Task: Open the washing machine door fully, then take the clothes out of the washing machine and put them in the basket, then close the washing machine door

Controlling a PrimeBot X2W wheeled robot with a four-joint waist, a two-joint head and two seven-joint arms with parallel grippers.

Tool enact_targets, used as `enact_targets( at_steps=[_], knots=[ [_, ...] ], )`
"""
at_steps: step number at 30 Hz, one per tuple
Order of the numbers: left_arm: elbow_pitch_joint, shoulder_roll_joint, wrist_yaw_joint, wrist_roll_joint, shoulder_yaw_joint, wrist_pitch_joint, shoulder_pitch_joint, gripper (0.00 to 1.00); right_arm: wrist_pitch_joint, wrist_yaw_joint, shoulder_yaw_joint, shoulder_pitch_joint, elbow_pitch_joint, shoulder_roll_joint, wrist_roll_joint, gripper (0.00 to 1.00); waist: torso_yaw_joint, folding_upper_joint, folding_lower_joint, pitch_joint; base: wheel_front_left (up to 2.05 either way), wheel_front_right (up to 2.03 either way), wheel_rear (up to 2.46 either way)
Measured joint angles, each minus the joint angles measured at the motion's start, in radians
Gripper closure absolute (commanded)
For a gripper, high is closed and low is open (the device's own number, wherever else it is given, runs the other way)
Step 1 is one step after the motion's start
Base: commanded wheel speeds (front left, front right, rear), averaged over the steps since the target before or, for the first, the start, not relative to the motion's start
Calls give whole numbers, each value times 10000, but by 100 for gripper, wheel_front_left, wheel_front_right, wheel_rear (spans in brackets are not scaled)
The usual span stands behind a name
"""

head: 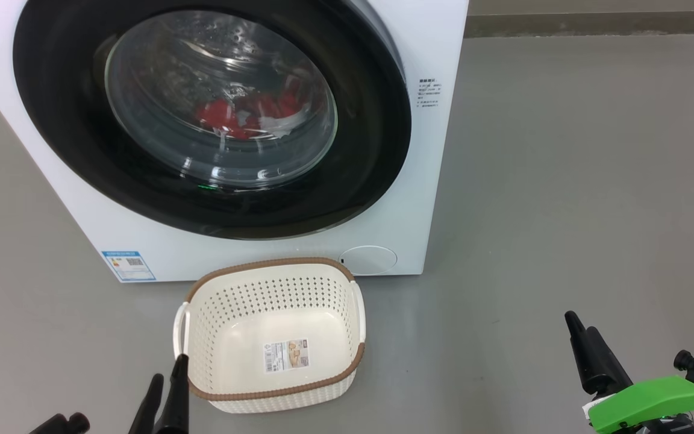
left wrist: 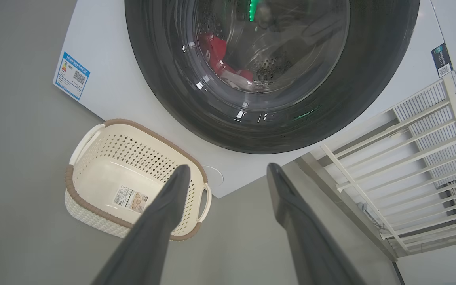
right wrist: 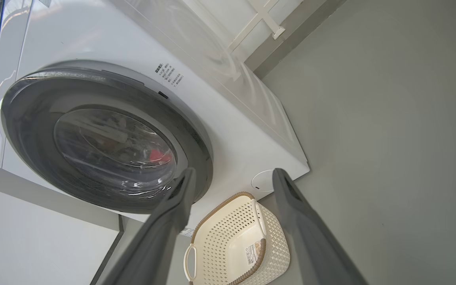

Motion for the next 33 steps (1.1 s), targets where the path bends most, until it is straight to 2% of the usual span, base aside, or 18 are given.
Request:
enact_targets(
  at_steps=[5,19,33],
  knots=[
    [-115,38,88,596,-69,-150,12,0,-121,0,54,1,-6,-25,-174,0,7,0,0,8,0,0,0],
    [-395,50,259,2314,-222,-585,198,0,-539,0,330,7,-50,-217,-1580,0,20,0,0,39,0,0,0],
    [-589,48,259,3835,-238,-940,410,0,-894,0,594,63,-50,-374,-2907,0,14,0,0,47,0,0,0]
  ],
)
